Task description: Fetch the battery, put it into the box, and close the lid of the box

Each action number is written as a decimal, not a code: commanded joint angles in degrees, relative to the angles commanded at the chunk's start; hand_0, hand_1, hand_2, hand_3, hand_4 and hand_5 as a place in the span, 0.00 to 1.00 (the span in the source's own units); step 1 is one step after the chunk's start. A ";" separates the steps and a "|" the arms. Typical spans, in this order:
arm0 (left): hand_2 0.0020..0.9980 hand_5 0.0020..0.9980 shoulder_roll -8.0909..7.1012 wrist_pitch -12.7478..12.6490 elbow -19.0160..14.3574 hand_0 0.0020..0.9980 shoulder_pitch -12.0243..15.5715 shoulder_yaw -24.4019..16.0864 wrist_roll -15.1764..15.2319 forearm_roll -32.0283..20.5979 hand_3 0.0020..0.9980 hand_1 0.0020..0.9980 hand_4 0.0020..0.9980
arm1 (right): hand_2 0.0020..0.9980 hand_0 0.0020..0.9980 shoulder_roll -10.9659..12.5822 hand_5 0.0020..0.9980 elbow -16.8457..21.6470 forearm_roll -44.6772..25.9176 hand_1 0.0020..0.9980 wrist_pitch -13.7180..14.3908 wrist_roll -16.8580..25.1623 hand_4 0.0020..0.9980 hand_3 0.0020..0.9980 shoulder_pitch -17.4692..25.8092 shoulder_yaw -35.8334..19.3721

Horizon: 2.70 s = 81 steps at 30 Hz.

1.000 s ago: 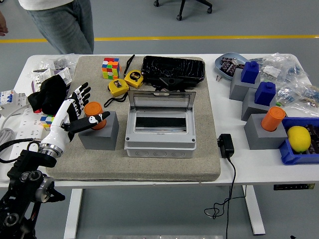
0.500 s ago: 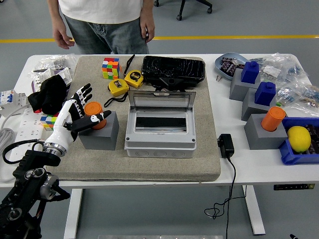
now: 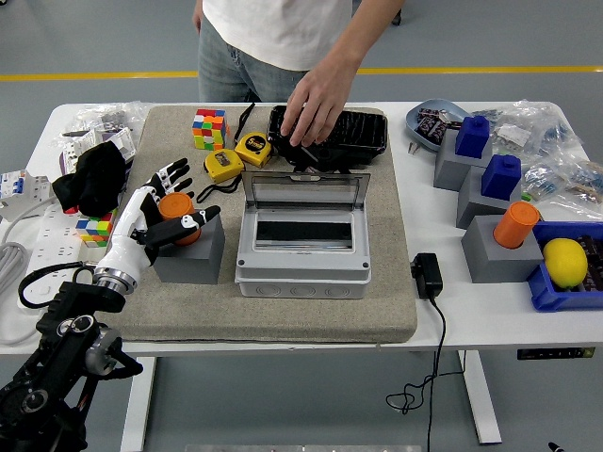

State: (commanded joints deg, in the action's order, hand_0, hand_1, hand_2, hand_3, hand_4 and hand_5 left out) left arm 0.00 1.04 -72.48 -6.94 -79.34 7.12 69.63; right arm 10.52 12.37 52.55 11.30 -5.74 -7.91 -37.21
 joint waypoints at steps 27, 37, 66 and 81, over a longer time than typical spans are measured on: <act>0.41 0.00 0.00 -3.01 0.45 0.52 -0.80 3.66 -0.04 -1.05 0.42 0.59 1.00 | 0.71 0.75 0.31 0.97 -0.08 -0.72 0.69 0.08 0.28 1.00 0.75 0.08 0.68; 0.30 0.00 0.00 -5.58 0.29 0.35 -1.39 4.92 -0.21 2.42 0.27 0.48 1.00 | 0.71 0.75 0.30 0.98 -0.05 -0.65 0.69 0.05 0.28 1.00 0.75 0.07 0.58; 0.06 0.00 0.00 -10.71 0.44 0.08 -3.03 6.27 1.71 4.81 0.07 0.03 1.00 | 0.71 0.75 0.22 1.00 -0.11 -0.50 0.70 0.09 0.11 1.00 0.75 -0.16 0.26; 0.04 0.00 0.00 -12.92 -2.74 0.07 -4.70 6.47 2.22 7.96 0.06 0.01 1.00 | 0.71 0.75 0.33 1.00 -0.07 -0.76 0.69 0.08 0.20 1.00 0.75 -0.16 0.68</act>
State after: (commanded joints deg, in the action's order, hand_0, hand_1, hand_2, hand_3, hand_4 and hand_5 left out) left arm 0.00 -11.87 -75.22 -11.64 -72.86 9.34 77.59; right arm 10.85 12.30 51.79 11.38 -5.54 -8.07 -36.52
